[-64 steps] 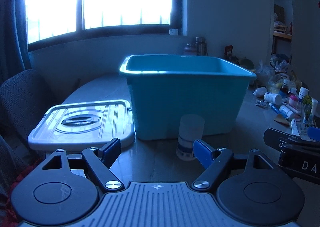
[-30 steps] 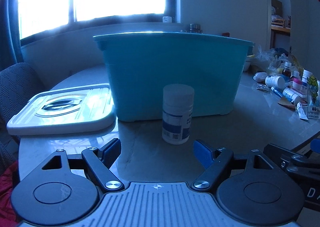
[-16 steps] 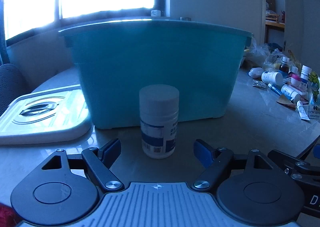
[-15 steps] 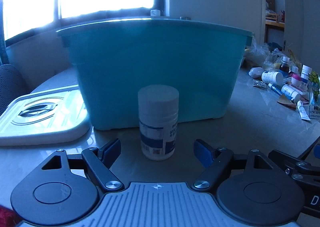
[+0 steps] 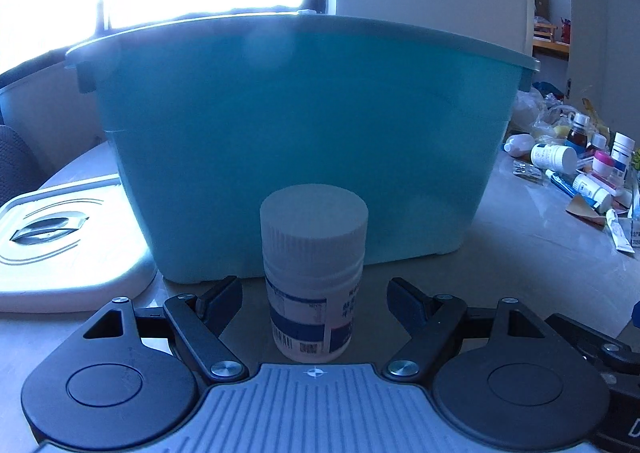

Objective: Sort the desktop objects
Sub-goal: 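Close the left gripper around the white pill bottle, then lift the white pill bottle with the left gripper and carry it over the bin, then open the left gripper to drop the white pill bottle into the bin, then withdraw both grippers from the bin and turn toward the white lid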

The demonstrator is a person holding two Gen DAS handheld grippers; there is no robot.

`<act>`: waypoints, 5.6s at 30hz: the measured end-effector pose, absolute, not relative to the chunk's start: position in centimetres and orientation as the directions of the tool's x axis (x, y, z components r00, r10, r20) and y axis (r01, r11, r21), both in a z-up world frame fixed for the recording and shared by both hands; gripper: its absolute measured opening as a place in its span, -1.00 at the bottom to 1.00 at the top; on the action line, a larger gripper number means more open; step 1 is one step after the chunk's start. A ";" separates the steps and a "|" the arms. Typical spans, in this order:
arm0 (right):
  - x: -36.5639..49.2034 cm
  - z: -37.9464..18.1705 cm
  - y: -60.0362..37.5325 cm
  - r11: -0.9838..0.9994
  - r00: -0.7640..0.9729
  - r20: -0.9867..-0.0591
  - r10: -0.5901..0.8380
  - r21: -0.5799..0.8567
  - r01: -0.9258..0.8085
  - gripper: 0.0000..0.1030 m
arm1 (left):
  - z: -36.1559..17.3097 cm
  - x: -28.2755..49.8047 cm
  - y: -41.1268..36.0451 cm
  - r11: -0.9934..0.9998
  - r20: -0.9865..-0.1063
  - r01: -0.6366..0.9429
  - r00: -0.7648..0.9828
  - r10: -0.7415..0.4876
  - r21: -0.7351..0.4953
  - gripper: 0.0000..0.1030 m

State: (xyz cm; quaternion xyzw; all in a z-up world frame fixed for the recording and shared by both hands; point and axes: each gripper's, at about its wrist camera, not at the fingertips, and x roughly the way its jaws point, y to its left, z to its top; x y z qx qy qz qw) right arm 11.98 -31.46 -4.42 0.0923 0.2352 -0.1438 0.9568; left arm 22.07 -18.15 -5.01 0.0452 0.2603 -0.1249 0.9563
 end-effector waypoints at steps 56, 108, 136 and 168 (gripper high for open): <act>11.8 -0.8 -32.2 0.943 0.861 -0.482 -0.161 0.184 0.279 0.88 | 1.2 19.7 -16.5 0.972 -0.541 0.232 0.821 -0.182 0.024 -0.06; 16.7 3.5 -32.2 0.947 0.909 -0.397 -0.126 0.226 0.230 0.88 | 12.8 24.7 -16.0 0.975 -0.509 0.215 0.847 -0.156 0.058 -0.06; 21.4 3.3 -31.0 0.947 0.893 -0.430 -0.133 0.211 0.243 0.88 | 12.9 31.2 -16.6 0.974 -0.515 0.227 0.838 -0.180 0.028 -0.06; 19.3 2.9 -30.7 0.951 0.892 -0.437 -0.118 0.207 0.228 0.88 | 11.7 29.4 -16.6 0.979 -0.545 0.192 0.829 -0.127 0.063 0.92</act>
